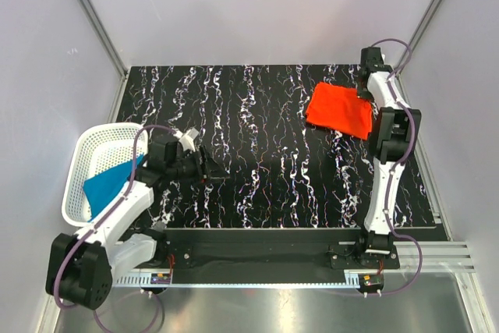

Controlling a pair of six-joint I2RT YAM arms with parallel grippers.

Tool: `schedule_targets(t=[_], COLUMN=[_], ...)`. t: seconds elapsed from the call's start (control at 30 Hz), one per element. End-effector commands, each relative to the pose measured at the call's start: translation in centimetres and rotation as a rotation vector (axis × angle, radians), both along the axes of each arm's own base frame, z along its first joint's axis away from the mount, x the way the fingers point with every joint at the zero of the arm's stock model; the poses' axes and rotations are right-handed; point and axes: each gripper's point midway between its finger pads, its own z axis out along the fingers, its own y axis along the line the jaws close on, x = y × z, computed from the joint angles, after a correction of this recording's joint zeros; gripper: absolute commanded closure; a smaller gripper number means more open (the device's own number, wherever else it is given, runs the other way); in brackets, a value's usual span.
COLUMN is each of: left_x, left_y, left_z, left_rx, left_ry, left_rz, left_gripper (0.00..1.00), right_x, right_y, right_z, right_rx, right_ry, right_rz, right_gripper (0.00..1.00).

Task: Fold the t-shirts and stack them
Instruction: Neatly place the folded tshirt to the corner

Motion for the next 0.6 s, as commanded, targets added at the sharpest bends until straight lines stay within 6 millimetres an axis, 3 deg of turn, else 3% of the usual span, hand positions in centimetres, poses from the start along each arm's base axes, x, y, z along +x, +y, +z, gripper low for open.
schedule_targets(t=[0.0,0.17,0.27,0.33,0.57], left_x=[2.1,2.9,3.6,4.2,5.4], left_y=[-0.5,-1.0,-1.3,-1.5,-2.1], left_z=[1.1,1.1,0.9,0.5,-0.3], left_rx=[0.006,0.007,0.008,0.017,0.019], left_ry=[-0.093,-0.077,-0.062,-0.052,-0.01], left_rz=[-0.01,-0.038,-0.043,-0.046,-0.071], left_gripper=[0.43,0.43,0.44,0.44,0.44], right_x=[3.2,7.1,9.0,10.9,14.4], right_y=[-4.5,-8.8,-10.0,-10.0,-9.8], right_z=[1.6,3.6,4.2,4.6,4.8], right_rx=[-0.198,-0.28,-0.29,-0.308,-0.359], right_ry=[-0.023,-0.122,-0.193,-0.25,-0.378], right_rz=[0.007,-0.021,-0.018,0.027,0.114], right_gripper=[1.0,1.0,1.0,1.0,1.0])
